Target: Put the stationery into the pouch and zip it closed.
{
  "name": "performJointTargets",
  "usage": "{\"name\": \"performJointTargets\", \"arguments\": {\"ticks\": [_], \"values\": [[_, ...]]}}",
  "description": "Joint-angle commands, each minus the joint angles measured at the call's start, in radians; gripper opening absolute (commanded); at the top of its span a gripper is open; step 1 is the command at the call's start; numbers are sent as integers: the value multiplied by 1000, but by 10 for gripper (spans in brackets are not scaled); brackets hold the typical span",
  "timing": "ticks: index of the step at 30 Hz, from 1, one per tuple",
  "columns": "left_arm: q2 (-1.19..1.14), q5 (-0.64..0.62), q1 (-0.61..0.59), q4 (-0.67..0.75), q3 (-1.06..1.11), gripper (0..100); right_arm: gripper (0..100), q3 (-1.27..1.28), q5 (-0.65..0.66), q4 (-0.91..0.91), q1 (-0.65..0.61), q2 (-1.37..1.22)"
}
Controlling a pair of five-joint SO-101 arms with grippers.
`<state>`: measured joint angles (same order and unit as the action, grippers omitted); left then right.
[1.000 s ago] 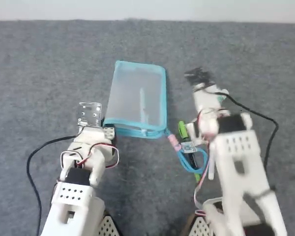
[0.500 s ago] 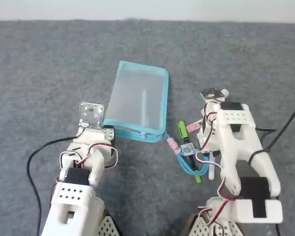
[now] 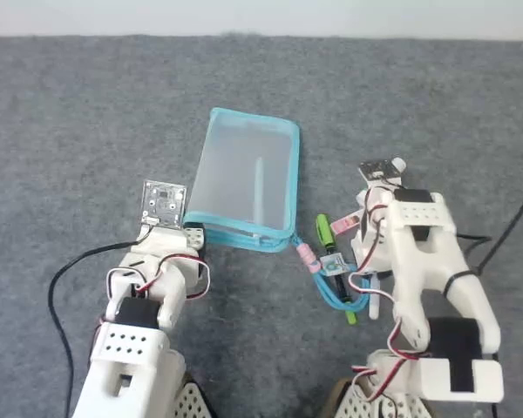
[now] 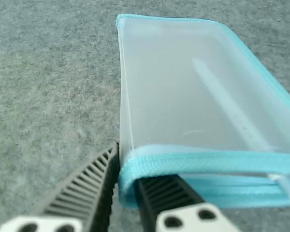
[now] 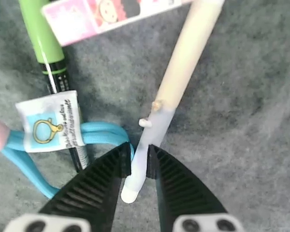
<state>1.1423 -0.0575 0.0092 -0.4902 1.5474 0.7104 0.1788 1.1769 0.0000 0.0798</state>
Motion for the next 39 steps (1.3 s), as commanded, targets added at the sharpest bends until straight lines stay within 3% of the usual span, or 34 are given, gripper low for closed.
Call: {"name": "performJointTargets", "arguments": {"ticks": [1,10,15,21,30,35,39], "values": [[26,8,9,-5,-45,12,74,29,29,-25,82,-19],[26,5,9,-5,-45,12,99,57,64,-27,99,-21],[26,5,11,-5,-45,12,12,81,109,-53,107,-1],[25,3,28,2,-45,12,8,60,118,21,93,243],[26,3,84,2,-45,12,7,-121,187,383,-203,754],[26,3,83,2,-45,12,7,-112,267,507,-545,832],[26,3,83,2,-45,12,7,-63,293,544,-630,831]]}}
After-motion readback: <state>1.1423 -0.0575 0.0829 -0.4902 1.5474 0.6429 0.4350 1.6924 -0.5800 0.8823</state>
